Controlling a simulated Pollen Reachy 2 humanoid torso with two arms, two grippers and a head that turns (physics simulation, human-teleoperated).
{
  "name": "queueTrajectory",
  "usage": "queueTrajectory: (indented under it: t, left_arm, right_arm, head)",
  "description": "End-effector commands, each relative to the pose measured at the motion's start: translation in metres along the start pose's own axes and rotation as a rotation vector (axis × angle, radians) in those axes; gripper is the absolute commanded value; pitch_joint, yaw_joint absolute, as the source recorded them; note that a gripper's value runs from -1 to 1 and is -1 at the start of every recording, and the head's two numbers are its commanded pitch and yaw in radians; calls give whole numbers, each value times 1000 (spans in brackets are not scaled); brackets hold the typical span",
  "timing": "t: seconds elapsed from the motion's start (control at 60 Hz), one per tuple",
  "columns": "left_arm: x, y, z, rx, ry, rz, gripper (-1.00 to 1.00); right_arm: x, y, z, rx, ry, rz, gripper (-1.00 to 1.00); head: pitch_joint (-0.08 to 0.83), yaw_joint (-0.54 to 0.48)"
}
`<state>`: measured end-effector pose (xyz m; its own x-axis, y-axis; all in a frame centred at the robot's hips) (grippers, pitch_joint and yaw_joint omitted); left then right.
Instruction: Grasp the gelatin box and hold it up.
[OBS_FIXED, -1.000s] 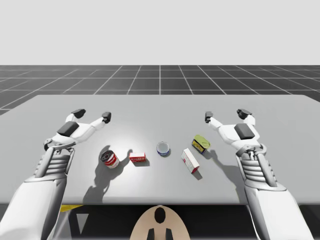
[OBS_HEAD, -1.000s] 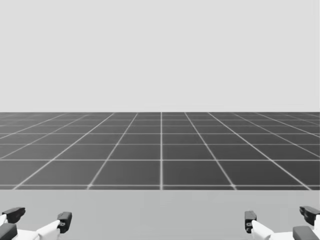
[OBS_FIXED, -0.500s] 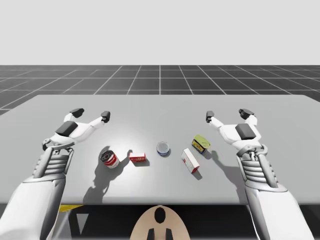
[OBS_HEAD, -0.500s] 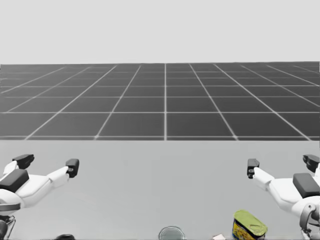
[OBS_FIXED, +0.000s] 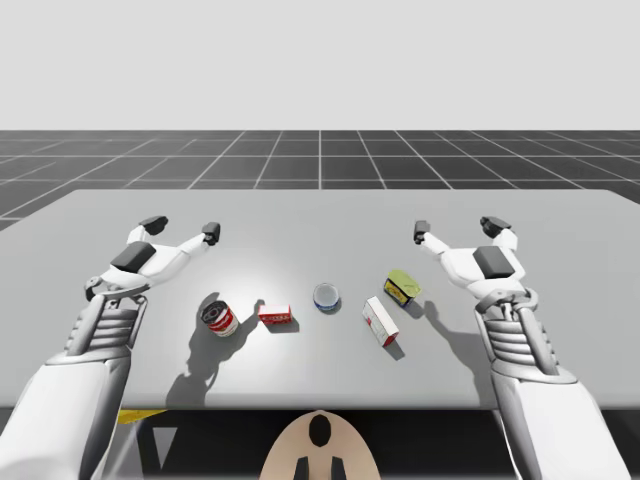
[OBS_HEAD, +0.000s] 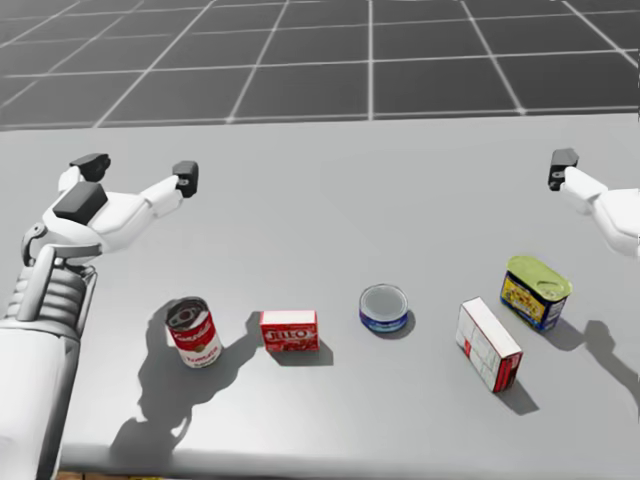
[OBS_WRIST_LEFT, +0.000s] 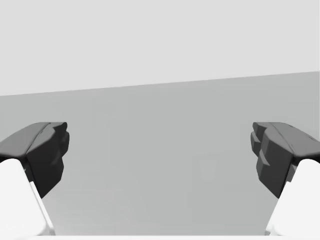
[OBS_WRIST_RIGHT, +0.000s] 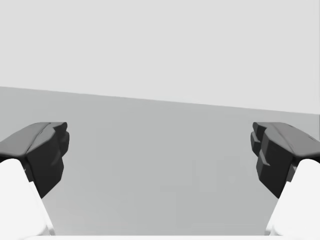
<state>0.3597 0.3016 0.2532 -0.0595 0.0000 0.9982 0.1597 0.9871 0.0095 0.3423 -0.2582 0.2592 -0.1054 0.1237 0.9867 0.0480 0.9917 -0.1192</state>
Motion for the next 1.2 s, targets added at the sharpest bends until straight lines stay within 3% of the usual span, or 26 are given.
queueTrajectory:
  t: [0.017, 0.217, 0.65, 0.733, 0.783, 0.8, 0.85, 0.933, 1.05, 1.133, 1.2]
  left_arm:
    - [0, -1, 0, -1, 2, -4, -1000]
    - [1, -3, 0, -7, -1, -9, -1000]
    - [20, -21, 19, -46, -9, -14, -1000]
    - [27, -21, 24, -62, 24, 2, -1000]
    - [31, -20, 28, -90, 93, 6, -1000]
    - [33, -20, 30, -121, 157, 7, -1000]
    - [34, -20, 32, -146, 208, 15, -1000]
    - [36, -26, 40, -205, 289, -19, -1000]
    - [32, -39, 55, -376, 382, -130, -1000]
    - [31, -43, 62, -466, 438, -165, -1000]
    - [28, -47, 67, -528, 480, -220, -1000]
  right_arm:
    - [1, -1, 0, -1, -2, -2, -1000]
    - [2, -2, 1, -2, -3, -8, -1000]
    - [2, -3, 1, -4, 0, -10, -1000]
    - [2, -3, 1, -5, 2, -9, -1000]
    - [1, -3, 1, -6, 2, -8, -1000]
    - [1, -3, 1, -7, 3, -8, -1000]
    - [1, -3, 2, -8, 4, -8, -1000]
    - [0, -2, 1, -7, 6, -5, -1000]
    - [-2, 0, 1, -3, 9, 1, -1000]
    - [-2, 1, 1, -1, 8, 3, -1000]
    - [-2, 1, 0, -1, 6, 5, -1000]
  head:
    - [596, 144]
    - [674, 170]
    - [723, 173]
    - [721, 173]
    - [722, 173]
    - [722, 173]
    - [723, 174]
    - [725, 178]
    - [724, 184]
    - [724, 187]
    - [723, 189]
